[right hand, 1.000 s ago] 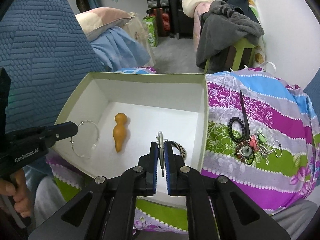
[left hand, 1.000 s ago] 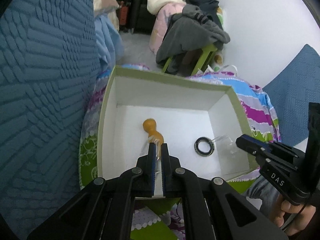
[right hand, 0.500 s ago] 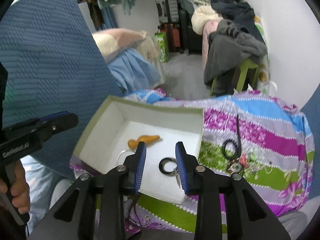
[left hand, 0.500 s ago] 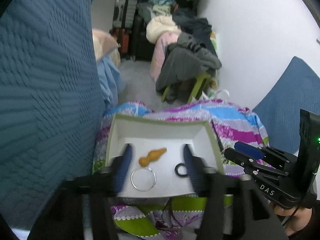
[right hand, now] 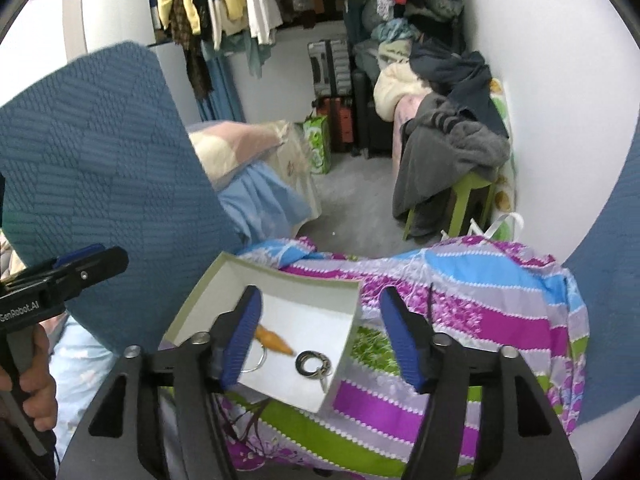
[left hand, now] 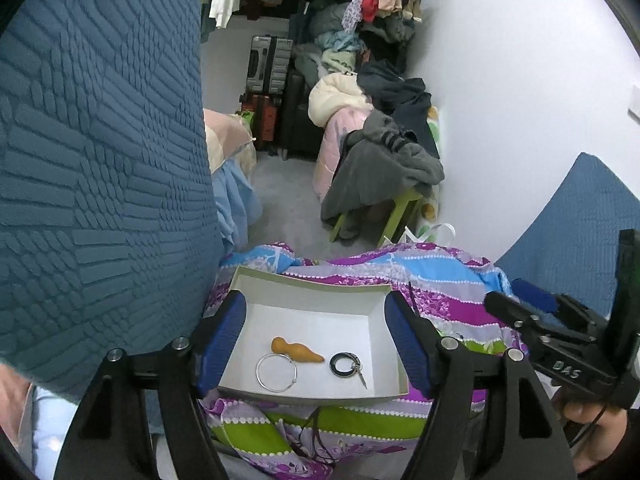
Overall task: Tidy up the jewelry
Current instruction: 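Withdraw both tools from the box and move them back over the jewelry pile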
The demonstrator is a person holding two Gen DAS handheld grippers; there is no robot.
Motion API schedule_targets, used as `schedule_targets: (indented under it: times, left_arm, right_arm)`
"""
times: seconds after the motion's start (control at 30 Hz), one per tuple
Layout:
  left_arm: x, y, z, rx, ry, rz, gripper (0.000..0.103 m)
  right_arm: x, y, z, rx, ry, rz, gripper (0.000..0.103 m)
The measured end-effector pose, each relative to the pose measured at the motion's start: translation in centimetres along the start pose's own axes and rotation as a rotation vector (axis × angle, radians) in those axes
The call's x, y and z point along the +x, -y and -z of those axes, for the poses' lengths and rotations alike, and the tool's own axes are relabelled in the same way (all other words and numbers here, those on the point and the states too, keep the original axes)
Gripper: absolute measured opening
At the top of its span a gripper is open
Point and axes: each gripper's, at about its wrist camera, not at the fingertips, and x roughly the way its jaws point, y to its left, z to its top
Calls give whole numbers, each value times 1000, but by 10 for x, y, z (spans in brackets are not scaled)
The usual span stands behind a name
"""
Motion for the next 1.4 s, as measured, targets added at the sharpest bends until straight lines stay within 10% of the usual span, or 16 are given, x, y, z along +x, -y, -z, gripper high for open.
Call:
schedule_targets:
  times: [0.43,1.17,1.4]
  left_arm:
    - [-10,70,20,88,37,20,102]
    - [81,129,75,1,-40,192,102]
    - [134,151,105,8,-151,162,102]
  right_arm:
    - [-46,45,8,-4,75,48,78]
    - [-31,130,85,39,79,117,78]
    - [4,162,109,86,43,77,44]
